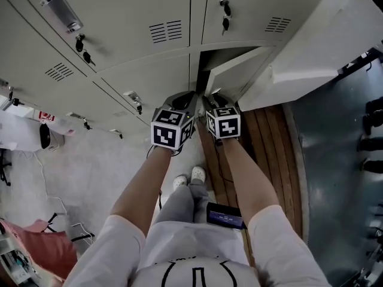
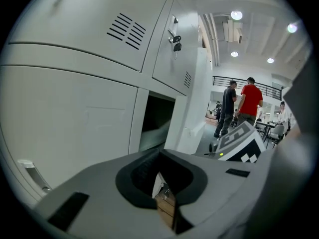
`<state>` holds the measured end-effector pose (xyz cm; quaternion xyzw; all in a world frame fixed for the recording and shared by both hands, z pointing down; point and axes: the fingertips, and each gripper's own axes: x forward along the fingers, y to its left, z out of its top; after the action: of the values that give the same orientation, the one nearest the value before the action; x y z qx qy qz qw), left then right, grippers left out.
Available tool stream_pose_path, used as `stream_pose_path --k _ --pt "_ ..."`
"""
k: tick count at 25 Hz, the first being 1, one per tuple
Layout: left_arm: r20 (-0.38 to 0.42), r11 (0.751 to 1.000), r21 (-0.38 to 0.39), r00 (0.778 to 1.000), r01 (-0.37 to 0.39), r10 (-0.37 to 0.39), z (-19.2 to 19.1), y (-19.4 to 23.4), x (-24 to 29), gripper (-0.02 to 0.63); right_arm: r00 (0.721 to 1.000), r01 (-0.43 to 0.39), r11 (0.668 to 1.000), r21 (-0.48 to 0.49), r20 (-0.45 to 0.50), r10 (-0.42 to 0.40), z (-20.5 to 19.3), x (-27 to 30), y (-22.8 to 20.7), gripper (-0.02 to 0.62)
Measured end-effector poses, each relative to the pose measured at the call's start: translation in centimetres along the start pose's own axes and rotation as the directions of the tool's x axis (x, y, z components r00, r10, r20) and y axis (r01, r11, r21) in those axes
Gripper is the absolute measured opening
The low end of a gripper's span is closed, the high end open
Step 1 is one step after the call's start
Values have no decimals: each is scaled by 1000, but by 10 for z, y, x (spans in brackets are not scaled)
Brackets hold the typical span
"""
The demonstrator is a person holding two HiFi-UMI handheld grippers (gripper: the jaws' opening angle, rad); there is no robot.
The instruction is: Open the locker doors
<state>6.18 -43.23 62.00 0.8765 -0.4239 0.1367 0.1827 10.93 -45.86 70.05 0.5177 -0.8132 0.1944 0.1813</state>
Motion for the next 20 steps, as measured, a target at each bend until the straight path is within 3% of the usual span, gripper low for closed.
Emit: stream_pose_path --k 4,11,20 --pt "-4 1000 -10 1000 12 -12 -5 -6 5 6 1000 10 1000 7 7 -10 -9 -17 -7 123" --pt "-40 999 -11 999 31 -31 -20 -22 12 6 1000 -7 997 -71 -15 6 -24 -45 -16 119" --pt "-69 990 23 989 136 -135 -21 -76 36 6 1000 -1 992 -126 -27 -2 -49 -91 -37 120"
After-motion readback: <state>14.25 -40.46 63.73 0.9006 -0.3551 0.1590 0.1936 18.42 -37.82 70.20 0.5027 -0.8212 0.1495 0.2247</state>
